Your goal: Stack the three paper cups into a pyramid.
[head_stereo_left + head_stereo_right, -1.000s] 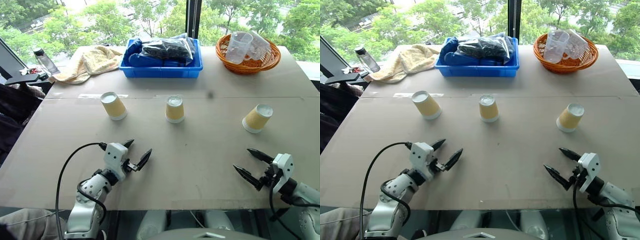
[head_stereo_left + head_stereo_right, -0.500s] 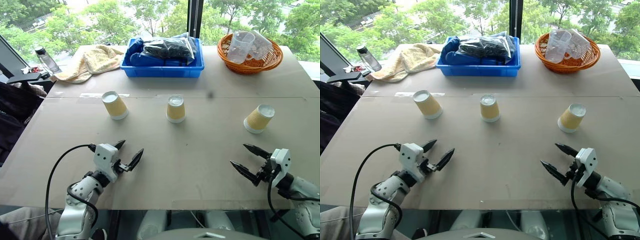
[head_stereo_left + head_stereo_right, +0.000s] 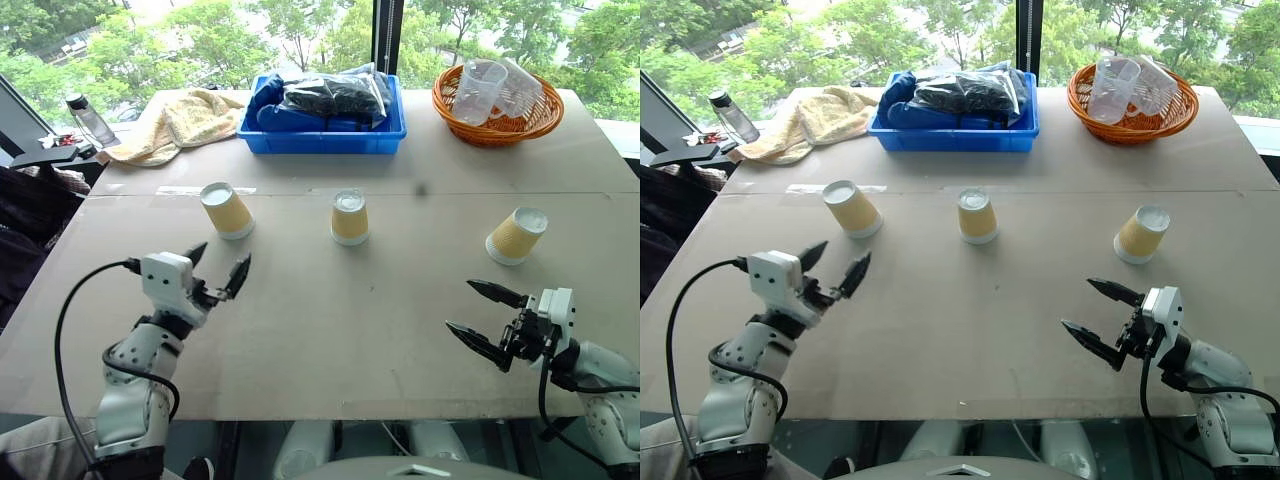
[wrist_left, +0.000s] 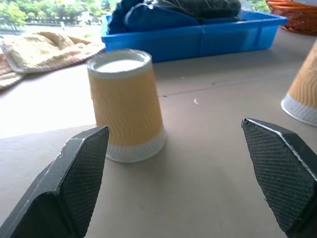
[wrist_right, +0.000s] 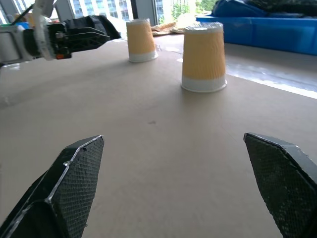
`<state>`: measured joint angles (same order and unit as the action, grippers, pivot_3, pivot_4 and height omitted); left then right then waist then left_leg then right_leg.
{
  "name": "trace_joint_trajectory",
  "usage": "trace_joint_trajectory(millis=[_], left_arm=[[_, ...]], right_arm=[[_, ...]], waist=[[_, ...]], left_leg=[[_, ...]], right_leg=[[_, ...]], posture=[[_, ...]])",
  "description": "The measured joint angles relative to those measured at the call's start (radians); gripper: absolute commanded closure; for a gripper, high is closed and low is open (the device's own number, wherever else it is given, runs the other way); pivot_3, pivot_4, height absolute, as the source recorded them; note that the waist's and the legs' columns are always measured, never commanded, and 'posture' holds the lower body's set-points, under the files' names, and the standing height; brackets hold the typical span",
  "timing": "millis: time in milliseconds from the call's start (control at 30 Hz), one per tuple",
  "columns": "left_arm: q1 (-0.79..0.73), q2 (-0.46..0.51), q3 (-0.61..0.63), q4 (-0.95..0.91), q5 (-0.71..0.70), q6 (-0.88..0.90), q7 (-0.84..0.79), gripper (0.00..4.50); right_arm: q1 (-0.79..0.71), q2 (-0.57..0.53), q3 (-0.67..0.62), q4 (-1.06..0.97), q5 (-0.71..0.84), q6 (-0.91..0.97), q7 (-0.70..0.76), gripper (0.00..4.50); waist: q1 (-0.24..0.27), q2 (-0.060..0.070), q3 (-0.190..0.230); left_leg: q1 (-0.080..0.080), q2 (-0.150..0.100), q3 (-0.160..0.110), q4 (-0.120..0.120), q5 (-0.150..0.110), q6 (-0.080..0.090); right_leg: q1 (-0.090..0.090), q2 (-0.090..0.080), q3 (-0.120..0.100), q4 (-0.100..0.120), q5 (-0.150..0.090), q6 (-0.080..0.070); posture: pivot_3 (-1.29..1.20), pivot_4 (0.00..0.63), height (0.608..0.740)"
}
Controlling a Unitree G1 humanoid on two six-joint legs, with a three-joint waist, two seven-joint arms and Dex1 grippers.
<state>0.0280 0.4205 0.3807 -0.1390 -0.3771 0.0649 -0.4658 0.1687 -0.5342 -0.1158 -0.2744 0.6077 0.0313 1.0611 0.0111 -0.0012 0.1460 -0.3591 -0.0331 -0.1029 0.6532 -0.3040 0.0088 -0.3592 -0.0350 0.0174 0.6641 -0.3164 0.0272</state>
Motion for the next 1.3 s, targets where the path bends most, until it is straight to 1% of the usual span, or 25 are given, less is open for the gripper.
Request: trace_joint_trajectory(millis=[67, 167, 300, 500, 600, 700, 867, 1033, 1100, 1133, 1200, 1300], left_arm=[[-0.071, 0.003, 0.015, 0.065, 0.015, 0.002, 0.054, 0.09], [-0.133, 0.012, 0.023, 0.134, 0.025, 0.002, 0.083, 0.09], [-0.177, 0.024, -0.003, 0.225, 0.055, -0.014, 0.067, 0.09], [-0.312, 0.053, -0.08, 0.357, 0.068, -0.045, -0.04, 0.09], [-0.353, 0.056, -0.094, 0.417, 0.083, -0.065, -0.055, 0.09], [-0.462, 0.066, -0.119, 0.578, 0.133, -0.144, -0.061, 0.09], [-0.559, 0.07, -0.124, 0.723, 0.166, -0.22, -0.061, 0.09], [-0.62, 0.07, -0.154, 0.877, 0.212, -0.269, -0.057, 0.09], [-0.653, 0.07, -0.155, 0.928, 0.216, -0.283, -0.059, 0.61], [-0.666, 0.068, -0.154, 0.943, 0.215, -0.294, -0.064, 0.78], [-0.677, 0.063, -0.154, 0.946, 0.213, -0.31, -0.077, 1.65], [-0.671, 0.058, -0.155, 0.933, 0.21, -0.317, -0.104, 1.65]], right_arm=[[-0.034, 0.001, 0.0, -0.052, 0.049, 0.057, -0.027, 0.0], [-0.092, 0.006, 0.002, -0.124, 0.103, 0.11, -0.069, 0.0], [-0.111, 0.011, 0.003, -0.126, 0.106, 0.127, -0.089, 0.0], [-0.108, 0.011, 0.002, -0.114, 0.098, 0.122, -0.084, 0.0], [-0.106, 0.011, 0.0, -0.108, 0.093, 0.118, -0.083, 0.0], [-0.105, 0.012, 0.001, -0.105, 0.078, 0.117, -0.086, 0.0], [-0.101, 0.025, 0.0, -0.105, 0.063, 0.115, -0.09, 0.0], [-0.082, 0.033, 0.002, -0.105, 0.049, 0.109, -0.09, 0.0], [-0.078, 0.033, 0.003, -0.109, 0.046, 0.11, -0.096, 0.0], [-0.077, 0.034, 0.003, -0.113, 0.044, 0.111, -0.104, 0.0], [-0.077, 0.033, 0.003, -0.124, 0.032, 0.111, -0.112, 0.0], [-0.063, 0.033, 0.002, -0.144, 0.028, 0.11, -0.122, 0.0]], waist=[[0.002, 0.0, 0.0], [0.002, -0.002, -0.001], [0.003, -0.003, 0.0], [0.0, -0.004, 0.0], [-0.007, -0.004, 0.0], [-0.006, -0.005, 0.0], [-0.012, -0.005, 0.001], [-0.02, -0.005, 0.001], [-0.022, -0.005, 0.001], [-0.023, -0.005, 0.001], [-0.023, -0.005, 0.001], [-0.025, -0.006, 0.001]], left_leg=[[-0.003, 0.0, 0.0, 0.001, 0.0, 0.0], [-0.004, -0.001, -0.001, 0.001, 0.0, 0.0], [-0.007, -0.001, -0.002, 0.001, 0.0, 0.0], [-0.006, -0.001, -0.002, 0.002, 0.0, -0.001], [-0.006, -0.001, -0.002, 0.002, 0.001, -0.001], [-0.008, -0.002, -0.002, 0.005, 0.001, -0.001], [-0.02, -0.002, -0.002, 0.016, 0.001, -0.001], [-0.02, -0.003, -0.002, 0.018, 0.001, -0.001], [-0.02, -0.003, -0.002, 0.018, 0.001, -0.001], [-0.02, -0.003, -0.002, 0.018, 0.001, -0.001], [-0.02, -0.003, -0.002, 0.018, 0.001, -0.001], [-0.02, -0.003, -0.002, 0.018, 0.001, -0.001]], right_leg=[[-0.003, 0.0, -0.001, 0.001, 0.0, 0.001], [-0.004, 0.0, -0.002, 0.0, 0.0, 0.001], [-0.006, 0.0, -0.002, 0.0, 0.0, 0.001], [-0.006, 0.0, -0.002, 0.002, 0.001, 0.001], [-0.006, 0.0, -0.002, 0.002, 0.001, 0.001], [-0.009, 0.0, -0.002, 0.006, 0.0, 0.001], [-0.019, 0.0, -0.002, 0.016, 0.001, 0.001], [-0.019, 0.0, -0.003, 0.018, 0.001, 0.002], [-0.019, 0.0, -0.003, 0.019, 0.001, 0.002], [-0.019, 0.0, -0.002, 0.019, 0.001, 0.002], [-0.019, 0.0, -0.002, 0.019, 0.001, 0.002], [-0.019, 0.0, -0.002, 0.019, 0.001, 0.002]], posture=[[0.0, 0.15, 0.74], [0.0, 0.15, 0.74], [0.0, 0.15, 0.74], [0.0, 0.15, 0.74], [0.0, 0.15, 0.74], [0.0, 0.15, 0.74], [0.0, 0.15, 0.74], [0.0, 0.15, 0.74], [0.0, 0.15, 0.74], [0.0, 0.15, 0.74], [0.0, 0.15, 0.74], [0.0, 0.15, 0.74]])
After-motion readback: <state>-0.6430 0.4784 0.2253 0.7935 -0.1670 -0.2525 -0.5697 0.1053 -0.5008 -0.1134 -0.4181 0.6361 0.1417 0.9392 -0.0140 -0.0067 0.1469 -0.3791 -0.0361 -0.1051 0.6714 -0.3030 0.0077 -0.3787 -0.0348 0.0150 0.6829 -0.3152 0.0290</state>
